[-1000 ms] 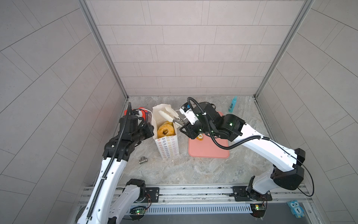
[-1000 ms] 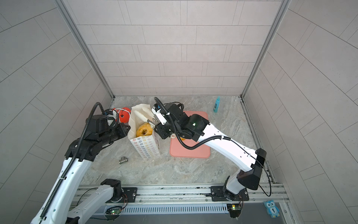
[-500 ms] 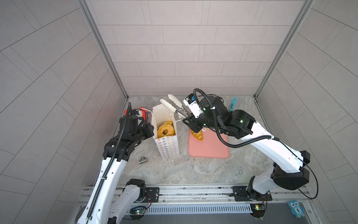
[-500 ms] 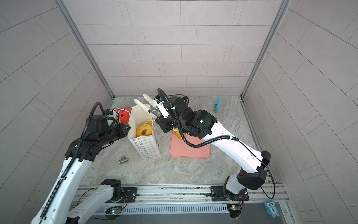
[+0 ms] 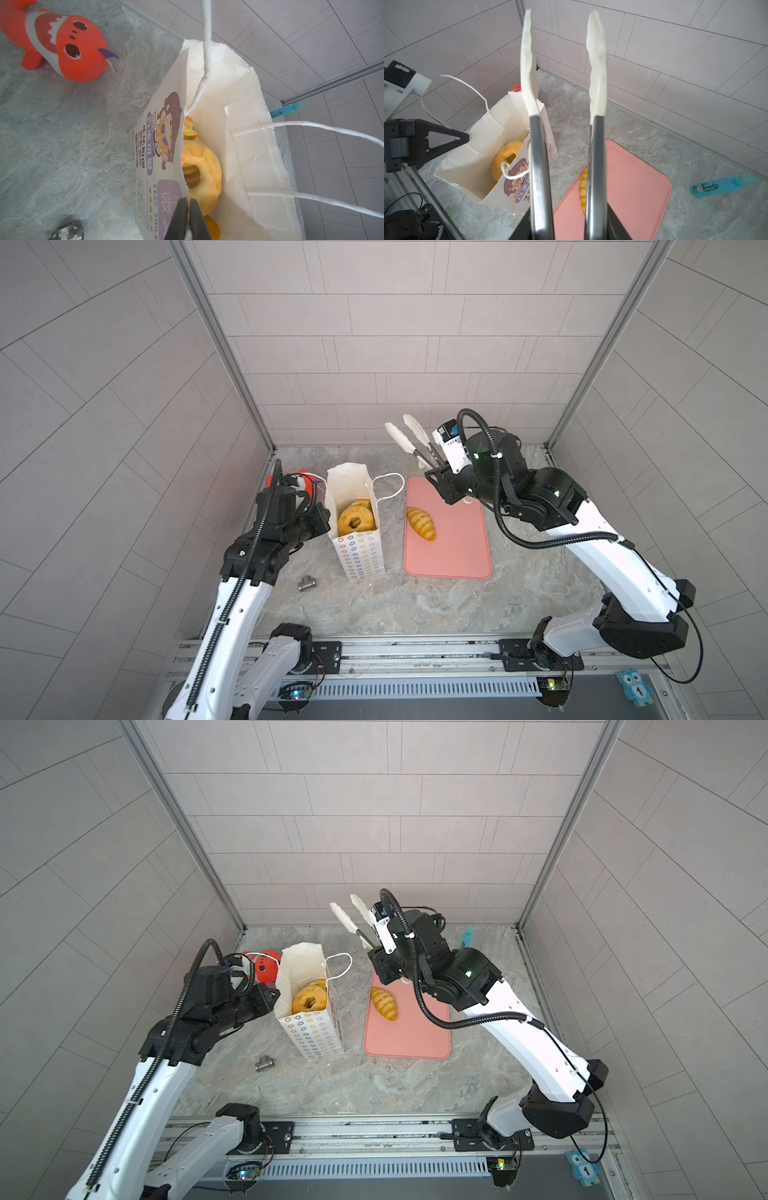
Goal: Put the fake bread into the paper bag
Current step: 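Raise the open tongs out of the bag back over the tray, then move the open tongs with the right gripper over the croissant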
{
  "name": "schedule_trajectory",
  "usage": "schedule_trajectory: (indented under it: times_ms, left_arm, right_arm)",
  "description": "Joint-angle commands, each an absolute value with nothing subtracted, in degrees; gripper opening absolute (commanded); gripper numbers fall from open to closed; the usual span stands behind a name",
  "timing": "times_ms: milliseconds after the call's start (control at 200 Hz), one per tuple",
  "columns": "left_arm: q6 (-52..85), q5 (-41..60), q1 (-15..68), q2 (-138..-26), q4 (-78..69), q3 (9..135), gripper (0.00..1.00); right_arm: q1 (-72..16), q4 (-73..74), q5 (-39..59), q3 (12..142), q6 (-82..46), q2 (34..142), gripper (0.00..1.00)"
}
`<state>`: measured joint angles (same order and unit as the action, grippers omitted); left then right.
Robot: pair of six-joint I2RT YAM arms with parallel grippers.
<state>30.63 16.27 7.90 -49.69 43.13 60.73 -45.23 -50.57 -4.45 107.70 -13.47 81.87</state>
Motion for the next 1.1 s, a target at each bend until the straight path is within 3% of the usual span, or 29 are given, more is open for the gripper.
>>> schedule_trajectory:
  times_ms: [0,430,1096]
  left_arm:
    - [30.54,16.21,7.91,-49.52,42.93,61.00,0.09]
    - [30.57,16.18,7.87,-49.44,42.93,61.00,0.09]
    - [30.43,16.19,7.87,-49.47,42.79,60.82,0.09]
  right_arm:
    - [-43.23,-49.88,-4.91,106.61,-13.32,79.57,0.43]
    - [-33.64,-50.19,-2.55,97.84,-15.20,76.91,0.43]
    - [-33.67,-50.96,-1.14,83.56,-15.67,78.90,0.41]
